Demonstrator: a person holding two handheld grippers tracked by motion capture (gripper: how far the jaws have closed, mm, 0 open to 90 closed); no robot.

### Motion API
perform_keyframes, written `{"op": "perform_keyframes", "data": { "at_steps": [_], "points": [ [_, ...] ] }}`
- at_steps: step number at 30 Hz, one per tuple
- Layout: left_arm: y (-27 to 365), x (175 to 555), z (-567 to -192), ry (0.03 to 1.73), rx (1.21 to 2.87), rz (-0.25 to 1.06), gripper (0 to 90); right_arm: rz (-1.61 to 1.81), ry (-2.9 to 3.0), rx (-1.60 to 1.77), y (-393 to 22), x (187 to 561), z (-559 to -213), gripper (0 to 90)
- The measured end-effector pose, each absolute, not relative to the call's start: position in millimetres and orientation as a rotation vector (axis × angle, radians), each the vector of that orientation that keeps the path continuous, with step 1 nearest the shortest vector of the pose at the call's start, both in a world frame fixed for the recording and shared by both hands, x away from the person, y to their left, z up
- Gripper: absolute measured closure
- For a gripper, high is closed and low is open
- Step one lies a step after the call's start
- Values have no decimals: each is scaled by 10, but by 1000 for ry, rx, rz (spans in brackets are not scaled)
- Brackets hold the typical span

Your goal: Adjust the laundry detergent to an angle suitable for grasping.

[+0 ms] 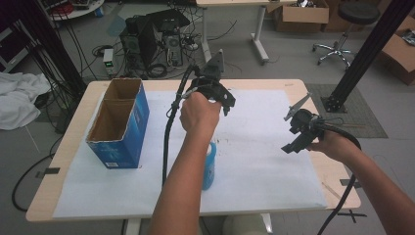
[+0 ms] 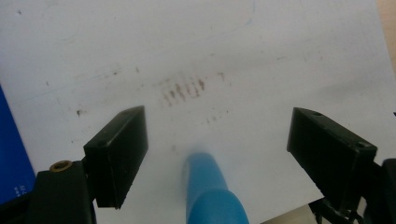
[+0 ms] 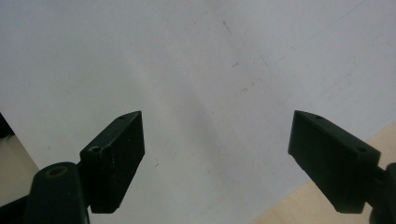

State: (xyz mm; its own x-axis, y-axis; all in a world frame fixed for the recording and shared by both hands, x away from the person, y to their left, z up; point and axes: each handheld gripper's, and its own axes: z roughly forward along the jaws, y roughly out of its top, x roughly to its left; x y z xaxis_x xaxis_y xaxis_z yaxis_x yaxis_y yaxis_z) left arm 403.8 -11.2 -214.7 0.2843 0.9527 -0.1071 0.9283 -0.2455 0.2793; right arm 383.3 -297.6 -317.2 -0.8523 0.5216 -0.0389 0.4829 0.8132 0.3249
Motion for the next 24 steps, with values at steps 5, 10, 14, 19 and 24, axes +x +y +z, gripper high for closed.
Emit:
{"op": "perform_keyframes", "data": {
  "at_steps": [5, 10, 14, 19, 24],
  "points": [
    [-99, 4036, -2143, 1719, 2262, 123, 210, 463, 2874, 797, -2966, 3830, -3169, 185],
    [-88, 4030, -2145, 1724, 2258, 123, 210, 471, 2873, 789, -2952, 3847, -3165, 184],
    [-78, 4011, -2144, 1723, 2254, 121, 209, 472, 2873, 782, -2932, 3845, -3162, 184],
    [-58, 4011, -2145, 1726, 2247, 112, 209, 477, 2874, 786, -2933, 3858, -3154, 184],
    [-33, 4012, -2149, 1734, 2240, 119, 209, 475, 2879, 778, -2933, 3863, -3165, 184]
  ]
}}
